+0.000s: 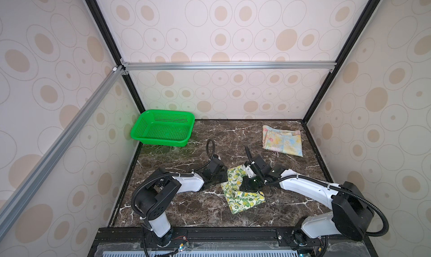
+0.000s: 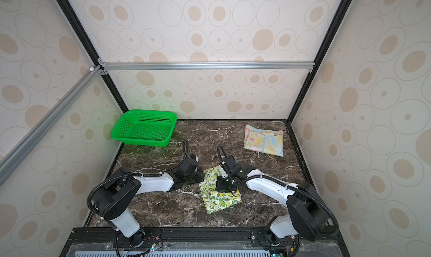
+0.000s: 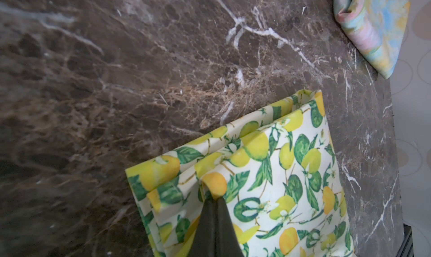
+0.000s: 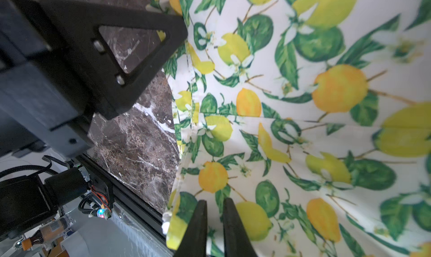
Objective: Fold and stack skirts
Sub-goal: Smooth out the skirt at the center of the table.
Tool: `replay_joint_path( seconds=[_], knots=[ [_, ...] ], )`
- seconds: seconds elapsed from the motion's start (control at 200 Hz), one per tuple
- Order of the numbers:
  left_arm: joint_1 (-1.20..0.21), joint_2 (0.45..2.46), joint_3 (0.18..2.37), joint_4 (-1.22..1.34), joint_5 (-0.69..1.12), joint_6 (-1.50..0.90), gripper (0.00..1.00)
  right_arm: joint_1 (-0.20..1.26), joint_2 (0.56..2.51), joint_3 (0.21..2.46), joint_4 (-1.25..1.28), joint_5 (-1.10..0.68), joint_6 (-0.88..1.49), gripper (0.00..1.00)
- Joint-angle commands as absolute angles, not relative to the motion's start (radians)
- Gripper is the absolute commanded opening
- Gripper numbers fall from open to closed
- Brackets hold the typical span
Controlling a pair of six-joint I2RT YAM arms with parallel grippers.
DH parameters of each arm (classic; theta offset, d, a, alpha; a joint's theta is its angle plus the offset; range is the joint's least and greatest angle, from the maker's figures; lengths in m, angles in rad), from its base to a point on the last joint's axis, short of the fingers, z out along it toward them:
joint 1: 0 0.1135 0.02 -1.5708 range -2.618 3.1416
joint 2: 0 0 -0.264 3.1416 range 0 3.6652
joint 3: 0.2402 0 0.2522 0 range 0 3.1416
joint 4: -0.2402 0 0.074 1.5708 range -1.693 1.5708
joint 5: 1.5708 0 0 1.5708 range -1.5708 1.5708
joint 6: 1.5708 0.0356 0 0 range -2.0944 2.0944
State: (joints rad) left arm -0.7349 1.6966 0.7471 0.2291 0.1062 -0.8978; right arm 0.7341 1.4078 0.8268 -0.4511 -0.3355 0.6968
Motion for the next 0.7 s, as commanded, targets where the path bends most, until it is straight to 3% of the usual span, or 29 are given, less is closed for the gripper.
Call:
replay_joint_path(
  seconds=[0.0, 0.33, 0.695],
  knots=[
    [-0.727, 1.703, 0.785, 0.233, 0.097, -0.876, 0.0, 0.768, 1.383, 0.803, -0.475, -0.344, 0.745, 0.16],
    [-0.725, 1.688, 0.791, 0.233, 0.101, -0.881, 0.0, 0.82, 1.338, 0.762, -0.502, -0.356, 0.764, 0.16],
    [-0.788, 1.659, 0.807, 0.264, 0.119, -0.927, 0.0, 0.855, 1.427, 0.703, -0.427, -0.383, 0.774, 0.14]
  ],
)
